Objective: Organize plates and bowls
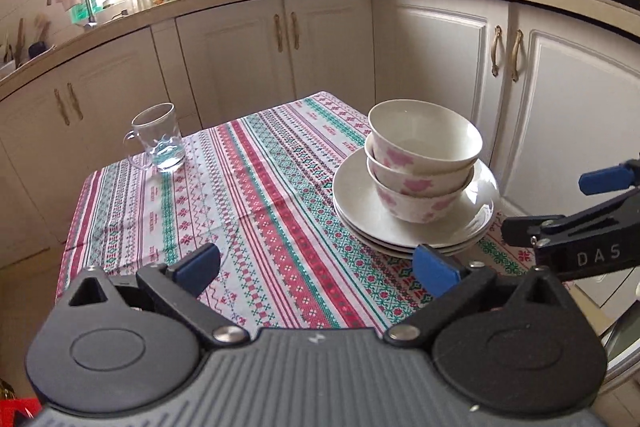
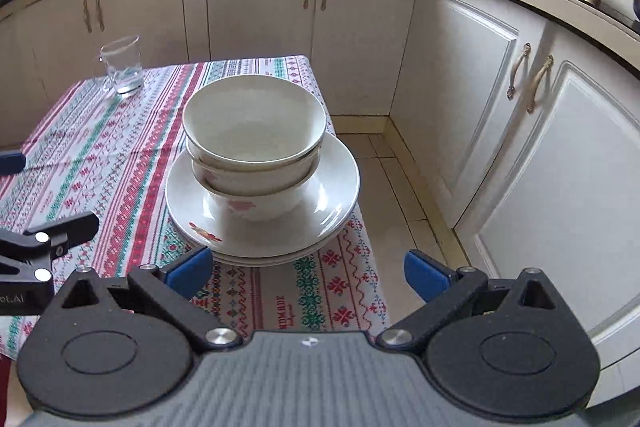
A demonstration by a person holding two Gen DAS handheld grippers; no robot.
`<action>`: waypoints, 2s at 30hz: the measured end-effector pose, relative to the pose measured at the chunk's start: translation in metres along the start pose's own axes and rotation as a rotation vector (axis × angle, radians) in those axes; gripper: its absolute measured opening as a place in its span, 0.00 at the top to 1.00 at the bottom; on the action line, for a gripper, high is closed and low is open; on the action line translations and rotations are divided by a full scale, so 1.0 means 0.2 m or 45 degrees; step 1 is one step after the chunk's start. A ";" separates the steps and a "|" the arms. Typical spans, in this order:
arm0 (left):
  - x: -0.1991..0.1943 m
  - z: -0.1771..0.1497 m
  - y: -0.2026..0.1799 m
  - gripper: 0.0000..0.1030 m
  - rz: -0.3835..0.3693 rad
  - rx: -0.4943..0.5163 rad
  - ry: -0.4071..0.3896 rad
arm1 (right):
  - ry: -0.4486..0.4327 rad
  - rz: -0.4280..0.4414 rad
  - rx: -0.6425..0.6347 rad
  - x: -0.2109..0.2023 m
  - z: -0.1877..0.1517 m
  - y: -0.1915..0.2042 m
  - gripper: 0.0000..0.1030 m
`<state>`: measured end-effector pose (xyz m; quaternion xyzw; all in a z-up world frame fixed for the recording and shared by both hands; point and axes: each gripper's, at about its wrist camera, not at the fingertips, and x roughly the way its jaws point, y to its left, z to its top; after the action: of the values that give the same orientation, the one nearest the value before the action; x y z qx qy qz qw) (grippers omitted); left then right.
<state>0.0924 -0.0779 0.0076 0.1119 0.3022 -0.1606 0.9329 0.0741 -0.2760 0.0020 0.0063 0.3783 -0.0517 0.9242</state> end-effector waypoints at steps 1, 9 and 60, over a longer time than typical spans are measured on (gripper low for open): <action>-0.02 0.00 0.00 0.01 0.014 -0.020 0.004 | -0.018 -0.008 0.011 -0.03 -0.01 0.01 0.00; -0.10 -0.02 0.05 0.01 0.078 -0.128 -0.007 | -0.100 -0.041 0.055 -0.14 -0.03 0.05 0.00; -0.11 -0.03 0.03 0.01 0.126 -0.183 0.012 | -0.135 -0.033 0.033 -0.19 -0.05 0.09 0.00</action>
<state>0.0743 -0.0652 0.0168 0.0602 0.3114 -0.0917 0.9439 0.0423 -0.2536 0.0218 0.0105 0.3281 -0.0689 0.9421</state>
